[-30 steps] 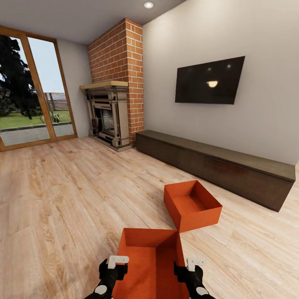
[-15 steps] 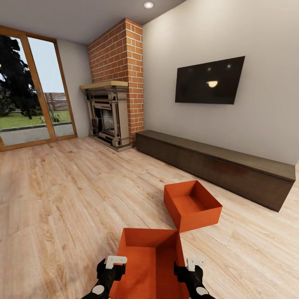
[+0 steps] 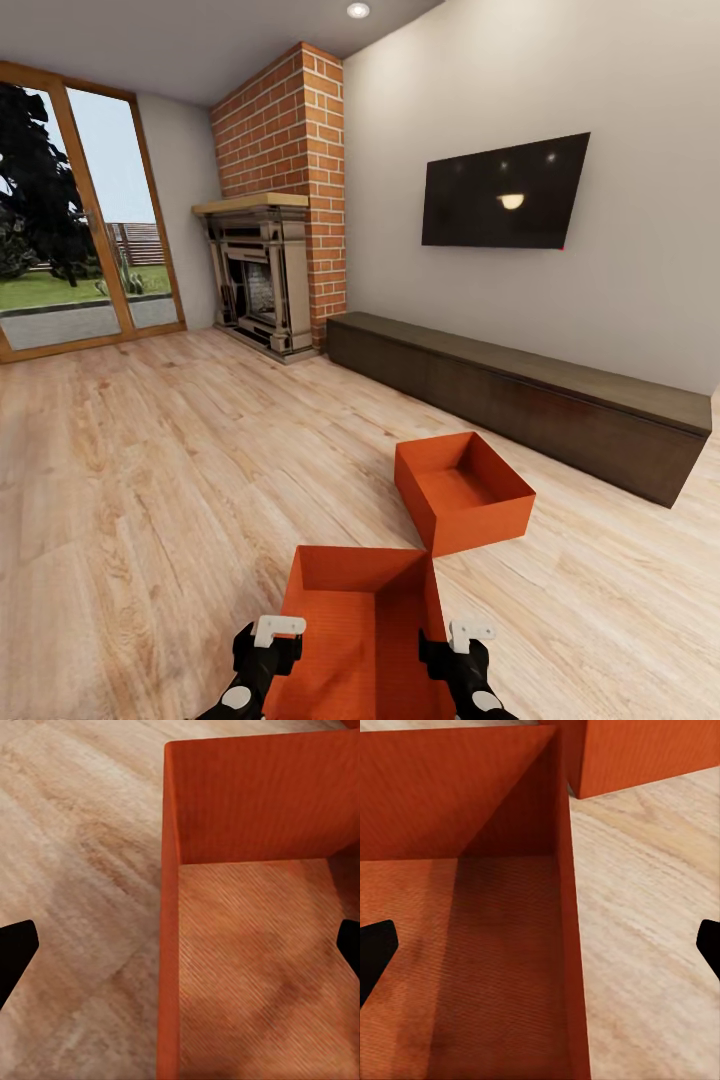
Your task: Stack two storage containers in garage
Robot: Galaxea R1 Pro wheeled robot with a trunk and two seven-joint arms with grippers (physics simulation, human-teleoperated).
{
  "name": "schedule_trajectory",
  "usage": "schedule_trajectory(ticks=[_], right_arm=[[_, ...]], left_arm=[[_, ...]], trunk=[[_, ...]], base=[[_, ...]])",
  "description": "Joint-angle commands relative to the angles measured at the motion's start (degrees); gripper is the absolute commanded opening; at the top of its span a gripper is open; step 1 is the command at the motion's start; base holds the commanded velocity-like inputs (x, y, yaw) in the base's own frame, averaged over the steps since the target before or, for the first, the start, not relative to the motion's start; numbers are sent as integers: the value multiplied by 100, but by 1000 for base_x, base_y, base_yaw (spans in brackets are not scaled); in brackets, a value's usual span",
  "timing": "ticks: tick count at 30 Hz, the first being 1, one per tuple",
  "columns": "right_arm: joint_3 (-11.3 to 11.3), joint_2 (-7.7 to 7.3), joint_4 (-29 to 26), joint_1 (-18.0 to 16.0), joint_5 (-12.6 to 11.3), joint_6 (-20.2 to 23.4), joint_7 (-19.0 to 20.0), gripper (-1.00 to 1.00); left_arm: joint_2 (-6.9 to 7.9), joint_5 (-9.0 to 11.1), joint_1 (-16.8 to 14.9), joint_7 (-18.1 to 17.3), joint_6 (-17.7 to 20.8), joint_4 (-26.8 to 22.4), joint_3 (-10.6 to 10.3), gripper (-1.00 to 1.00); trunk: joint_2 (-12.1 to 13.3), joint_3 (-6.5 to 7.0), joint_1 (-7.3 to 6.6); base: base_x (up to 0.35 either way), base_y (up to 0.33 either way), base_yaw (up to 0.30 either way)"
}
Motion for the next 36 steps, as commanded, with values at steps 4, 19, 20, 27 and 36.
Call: schedule_trajectory(ticks=[4, 19, 20, 27, 36], right_arm=[[48, 0, 5, -4, -60, -20, -17, 100], [47, -79, 10, -12, 70, 34, -8, 100], [49, -86, 11, -12, 181, 46, -8, 100], [40, -95, 6, -13, 814, 110, -16, 100], [34, -88, 4, -13, 940, 117, -25, 100]], left_arm=[[1, 68, -4, 32, -26, 6, -43, 100], [-1, 72, -4, 37, -28, 6, -42, 100], [-1, 72, -4, 37, -28, 6, -39, 100], [-1, 72, -4, 49, -28, 6, -35, 100], [-1, 73, -4, 66, -28, 6, -35, 100]], trunk=[[-2, -6, -1], [-2, -6, -1], [-2, -6, -1], [-2, -6, -1], [-2, -6, -1]], base=[[0, 0, 0], [0, 0, 0], [0, 0, 0], [0, 0, 0], [0, 0, 0]])
